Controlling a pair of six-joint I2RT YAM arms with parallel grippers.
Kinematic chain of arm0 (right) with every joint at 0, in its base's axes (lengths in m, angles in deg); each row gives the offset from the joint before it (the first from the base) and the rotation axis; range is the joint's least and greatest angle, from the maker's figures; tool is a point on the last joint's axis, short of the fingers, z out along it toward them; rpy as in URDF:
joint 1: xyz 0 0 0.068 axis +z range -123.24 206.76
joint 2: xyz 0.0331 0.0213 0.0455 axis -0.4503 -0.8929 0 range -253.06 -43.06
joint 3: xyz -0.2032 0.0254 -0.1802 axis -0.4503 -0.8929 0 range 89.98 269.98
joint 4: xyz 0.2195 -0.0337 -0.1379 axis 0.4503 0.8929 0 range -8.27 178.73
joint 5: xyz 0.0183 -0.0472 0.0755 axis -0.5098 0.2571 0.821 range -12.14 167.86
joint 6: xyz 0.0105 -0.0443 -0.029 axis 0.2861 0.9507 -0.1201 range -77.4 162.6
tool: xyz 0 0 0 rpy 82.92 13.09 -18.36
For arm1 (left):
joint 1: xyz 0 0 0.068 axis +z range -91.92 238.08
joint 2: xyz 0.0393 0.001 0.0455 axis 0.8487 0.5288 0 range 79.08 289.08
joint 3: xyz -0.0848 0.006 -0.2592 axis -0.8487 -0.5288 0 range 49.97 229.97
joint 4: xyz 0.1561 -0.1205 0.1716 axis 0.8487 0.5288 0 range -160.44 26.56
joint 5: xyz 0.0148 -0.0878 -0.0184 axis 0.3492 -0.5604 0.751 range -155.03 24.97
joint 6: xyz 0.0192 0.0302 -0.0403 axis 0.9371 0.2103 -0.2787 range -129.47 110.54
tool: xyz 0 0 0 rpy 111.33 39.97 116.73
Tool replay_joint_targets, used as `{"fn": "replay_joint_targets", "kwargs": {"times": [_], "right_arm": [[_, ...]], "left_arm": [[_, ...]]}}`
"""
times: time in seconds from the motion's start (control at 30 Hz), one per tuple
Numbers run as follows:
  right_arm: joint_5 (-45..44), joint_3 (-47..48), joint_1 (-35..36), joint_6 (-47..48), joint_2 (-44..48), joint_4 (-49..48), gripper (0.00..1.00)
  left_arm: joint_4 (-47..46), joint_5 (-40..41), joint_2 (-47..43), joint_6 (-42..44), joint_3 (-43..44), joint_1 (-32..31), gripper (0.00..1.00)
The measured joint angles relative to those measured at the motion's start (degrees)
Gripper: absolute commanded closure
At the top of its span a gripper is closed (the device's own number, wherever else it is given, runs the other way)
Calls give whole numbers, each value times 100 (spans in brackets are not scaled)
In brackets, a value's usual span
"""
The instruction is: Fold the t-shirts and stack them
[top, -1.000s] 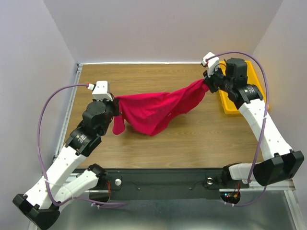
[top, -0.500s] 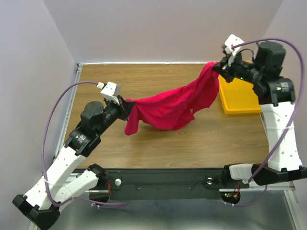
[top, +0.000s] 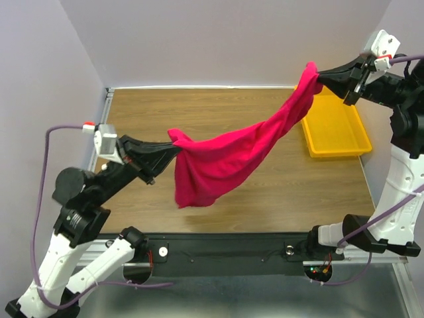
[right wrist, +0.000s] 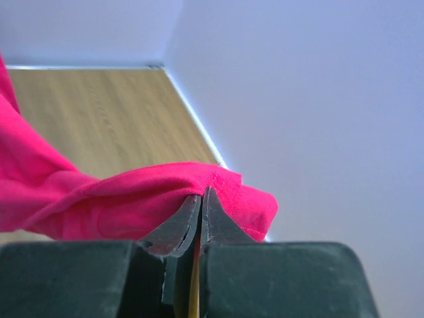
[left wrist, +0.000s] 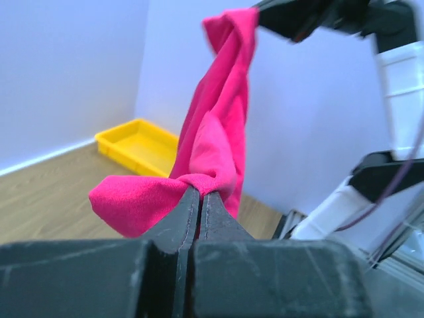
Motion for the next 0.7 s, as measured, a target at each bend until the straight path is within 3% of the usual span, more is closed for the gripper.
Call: {"fn": "replay_joint_targets", "kwargs": {"times": [0.17,0.3,0.53,0.7], "right_arm": [[743,-273,2,-579,-232,-396,100],[920,-833,297,-1329,-573,-1191,99],[-348,-1823,1808,-1580,-1416,-1635,100],[-1609,-1899,3001,-1545,-2673,-1698,99]], "left_arm": [[28,310,-437,-262,-177,0,100],[315,815,-380,-713,-966,0,100],[986,1895,361,-1613,-1976,79,100],[1167,2750,531,-1897,-2413,761,100]]}}
